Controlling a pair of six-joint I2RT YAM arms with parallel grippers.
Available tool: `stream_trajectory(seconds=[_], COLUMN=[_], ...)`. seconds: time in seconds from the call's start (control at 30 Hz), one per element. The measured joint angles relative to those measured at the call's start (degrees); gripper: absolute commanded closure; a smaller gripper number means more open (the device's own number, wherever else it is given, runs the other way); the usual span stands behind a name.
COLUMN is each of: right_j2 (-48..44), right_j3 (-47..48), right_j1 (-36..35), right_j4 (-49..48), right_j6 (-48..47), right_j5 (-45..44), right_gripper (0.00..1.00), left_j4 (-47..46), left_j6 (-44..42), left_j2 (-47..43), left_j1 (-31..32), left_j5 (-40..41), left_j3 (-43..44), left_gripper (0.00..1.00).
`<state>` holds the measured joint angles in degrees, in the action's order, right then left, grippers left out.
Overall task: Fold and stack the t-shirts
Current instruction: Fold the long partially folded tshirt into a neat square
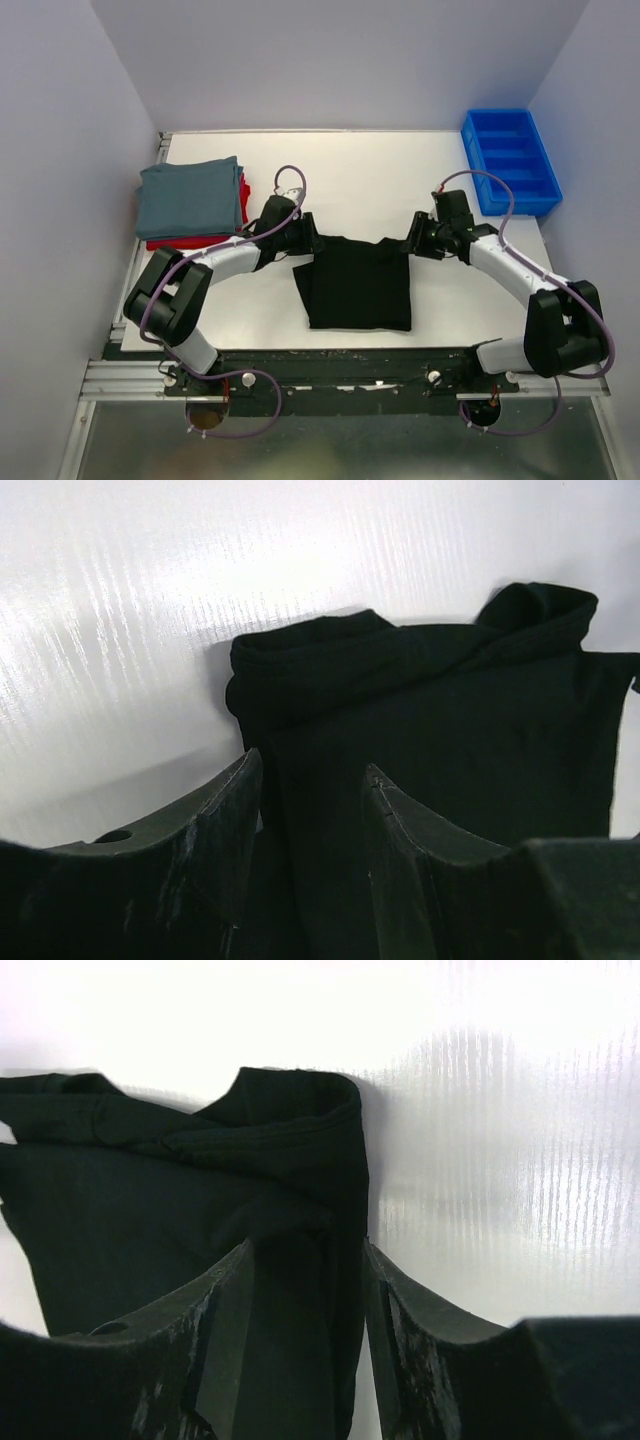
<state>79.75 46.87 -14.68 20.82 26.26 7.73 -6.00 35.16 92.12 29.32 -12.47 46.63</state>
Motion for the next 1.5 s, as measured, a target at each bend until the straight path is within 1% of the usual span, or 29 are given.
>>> stream_trajectory(seconds=[0.1, 0.17, 0.37, 0.43, 0.6, 0.73, 0.87, 1.03, 1.17, 1.3, 1.37, 1.4, 1.5], right_j2=[-1.97, -2.43, 1.86, 3.91, 7.54, 8.13, 8.11, 8.11, 8.11, 8.11, 8.09, 8.04, 7.69], right_j3=[0.02, 0.22, 1.95, 2.03, 2.69, 3.34, 3.43, 3.43, 3.43, 3.43, 3.43, 3.43, 3.43], right_j1=[0.0, 0.0, 0.0, 0.0, 0.0, 0.0, 0.0, 0.0, 0.0, 0.0, 0.0, -0.02, 0.0], right_j4=[0.02, 0.0, -0.24, -0.33, -0.44, -0.63, -0.76, -0.83, -0.87, -0.87, -0.87, -0.87, -0.85], right_j6=[0.09, 0.07, 0.02, 0.0, -0.28, -0.46, -0.72, -0.81, -0.81, -0.83, -0.83, -0.83, -0.83], right_j5=[0.15, 0.5, 0.52, 0.66, 0.79, 0.9, 1.11, 1.16, 1.27, 1.73, 1.81, 1.84, 1.99], right_gripper=[0.42, 0.44, 0.5, 0.55, 0.74, 0.89, 0.96, 0.97, 0.99, 0.99, 0.99, 0.99, 0.99], left_j4=[-0.52, -1.07, -2.99, -3.58, -4.55, -4.55, -3.76, -1.25, 0.11, -0.35, -0.98, -1.38, -2.54], left_j6=[0.0, 0.0, 0.0, 0.0, 0.0, -0.09, -0.66, -1.62, -2.32, -2.34, -2.23, -2.1, -1.73], left_j2=[0.0, 0.0, 0.33, 0.83, 2.45, 2.78, 2.78, 2.67, 2.67, 2.75, 2.97, 3.1, 3.74], left_j1=[0.0, 0.0, 0.0, 0.0, 0.0, 0.0, 0.0, 0.0, -0.07, -0.07, -0.07, -0.07, -0.07], left_j5=[-0.35, -0.68, -1.57, -1.77, -2.73, -2.82, -2.38, 0.26, 1.4, 0.96, 0.33, -0.13, -1.44], left_j3=[0.0, 0.0, -0.02, -0.02, -0.04, -0.04, -0.02, -0.02, 0.15, 0.66, 0.72, 0.72, 0.72], left_gripper=[0.47, 0.47, 0.47, 0.47, 0.48, 0.47, 0.45, 0.45, 0.53, 0.58, 0.67, 0.7, 0.71])
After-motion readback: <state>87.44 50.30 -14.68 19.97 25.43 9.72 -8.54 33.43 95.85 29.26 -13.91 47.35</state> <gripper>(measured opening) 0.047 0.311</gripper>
